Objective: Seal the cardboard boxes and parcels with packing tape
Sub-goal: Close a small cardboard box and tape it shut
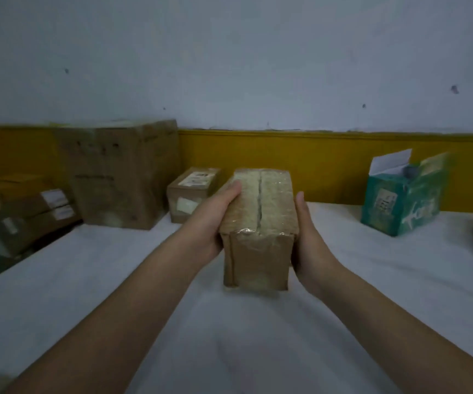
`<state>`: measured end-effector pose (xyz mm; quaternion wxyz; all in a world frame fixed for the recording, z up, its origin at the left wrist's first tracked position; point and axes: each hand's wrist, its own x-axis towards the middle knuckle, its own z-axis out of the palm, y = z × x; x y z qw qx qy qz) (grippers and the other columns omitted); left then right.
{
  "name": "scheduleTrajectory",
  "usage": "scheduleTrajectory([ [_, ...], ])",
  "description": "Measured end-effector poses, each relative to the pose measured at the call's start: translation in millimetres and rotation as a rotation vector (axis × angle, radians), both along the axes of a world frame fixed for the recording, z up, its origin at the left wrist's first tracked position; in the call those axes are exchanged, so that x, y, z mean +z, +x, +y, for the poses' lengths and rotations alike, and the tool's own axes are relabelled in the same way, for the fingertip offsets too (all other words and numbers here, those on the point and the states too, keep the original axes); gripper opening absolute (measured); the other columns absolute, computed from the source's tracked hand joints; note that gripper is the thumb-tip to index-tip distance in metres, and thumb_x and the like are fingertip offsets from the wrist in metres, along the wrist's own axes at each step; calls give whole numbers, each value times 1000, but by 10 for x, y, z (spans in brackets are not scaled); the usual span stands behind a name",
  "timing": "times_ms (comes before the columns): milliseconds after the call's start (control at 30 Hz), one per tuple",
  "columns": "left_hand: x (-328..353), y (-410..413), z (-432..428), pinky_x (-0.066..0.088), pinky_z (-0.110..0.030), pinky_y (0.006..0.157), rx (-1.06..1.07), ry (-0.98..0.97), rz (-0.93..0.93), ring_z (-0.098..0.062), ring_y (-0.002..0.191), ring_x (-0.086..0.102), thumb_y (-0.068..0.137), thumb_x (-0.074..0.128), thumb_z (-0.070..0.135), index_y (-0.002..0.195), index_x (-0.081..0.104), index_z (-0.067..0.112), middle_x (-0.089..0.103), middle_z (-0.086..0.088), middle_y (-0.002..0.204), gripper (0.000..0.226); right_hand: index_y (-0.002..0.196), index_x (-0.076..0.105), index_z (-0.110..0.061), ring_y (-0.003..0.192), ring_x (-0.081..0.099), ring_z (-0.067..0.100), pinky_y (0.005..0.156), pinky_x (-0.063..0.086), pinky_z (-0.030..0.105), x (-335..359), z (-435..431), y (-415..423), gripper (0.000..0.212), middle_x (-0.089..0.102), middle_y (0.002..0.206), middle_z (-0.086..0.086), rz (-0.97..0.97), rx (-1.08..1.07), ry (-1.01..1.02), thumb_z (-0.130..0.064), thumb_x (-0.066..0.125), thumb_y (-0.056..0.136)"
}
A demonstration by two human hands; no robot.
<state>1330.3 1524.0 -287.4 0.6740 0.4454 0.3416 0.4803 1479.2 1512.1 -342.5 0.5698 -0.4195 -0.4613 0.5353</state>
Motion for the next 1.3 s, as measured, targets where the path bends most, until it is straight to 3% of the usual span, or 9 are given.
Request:
scheduleTrajectory([
  [133, -336, -360, -162, 51, -39, 100, 91, -38, 168, -21, 100, 70, 100, 56, 35, 113, 66, 15, 77, -2, 97, 26, 122, 63, -29, 99, 69, 8, 82, 54, 26, -212, -34, -273, 49, 72, 116, -4, -40, 47, -160, -60, 32, 100],
  [267, -425, -831, -356, 33, -35, 116, 165, 42, 252, -14, 136, 45, 89, 56, 64, 144, 48, 21, 49, 3, 146, 71, 130, 53, -25, 105, 56, 14, 97, 43, 33, -179, -104, -251, 45, 59, 114, -7, -150, -300, -172, -54, 35, 101],
  [400, -536, -1366, -909, 50, -31, 92, 709, 255, 494, -11, 102, 60, 97, 58, 35, 107, 59, 30, 62, 7, 111, 11, 116, 61, -11, 102, 56, 15, 87, 44, 29, 176, -582, -306, 30, 58, 112, 0, -429, -846, 645, -22, 36, 103],
  [500, -1046, -1557, -1415, 46, -35, 75, 872, -14, 590, -19, 86, 55, 92, 66, 27, 101, 53, 19, 55, 0, 94, 18, 100, 66, -8, 88, 58, 14, 77, 44, 28, 159, -820, -691, 31, 63, 95, -3, -647, -476, 1030, -18, 36, 100],
  [633, -1617, -1481, -1752, 56, -37, 85, 579, -429, 394, -23, 94, 67, 65, 78, 62, 114, 63, 11, 70, -10, 111, 73, 101, 70, -18, 92, 60, 13, 82, 45, 37, -256, -805, -1308, 27, 67, 99, -7, -1030, 67, 1074, -22, 43, 100],
  [733, -1717, -1434, -1790, 59, -41, 87, 462, -438, 286, -23, 102, 70, 51, 80, 65, 129, 58, 14, 70, -5, 117, 96, 112, 70, -20, 104, 59, 14, 89, 46, 41, -588, -656, -1424, 28, 67, 112, -7, -1093, 215, 1015, -24, 46, 99],
  [1000, -1106, -1437, -1737, 55, -33, 79, 214, -477, 548, -22, 76, 66, 95, 64, 20, 102, 67, 6, 69, -11, 88, 16, 133, 61, -26, 133, 43, 4, 115, 31, 28, -772, -694, -1364, 34, 53, 142, -10, -1097, 718, 721, -33, 49, 102],
  [1200, -288, -1354, -1566, 57, -32, 77, 36, -365, 990, -22, 82, 65, 98, 59, 30, 101, 64, 6, 67, -10, 95, 25, 124, 63, -26, 125, 53, 10, 112, 35, 28, -485, -803, -1375, 53, 59, 134, -7, -770, 777, 232, -56, 32, 96],
  [1300, 153, -1340, -1465, 58, -40, 90, -16, -187, 1173, -25, 96, 71, 90, 68, 40, 107, 71, 10, 73, -10, 102, 34, 116, 67, -3, 104, 67, 26, 89, 56, 30, -203, -752, -1241, 54, 71, 111, 13, -441, 749, 46, -48, 53, 90],
])
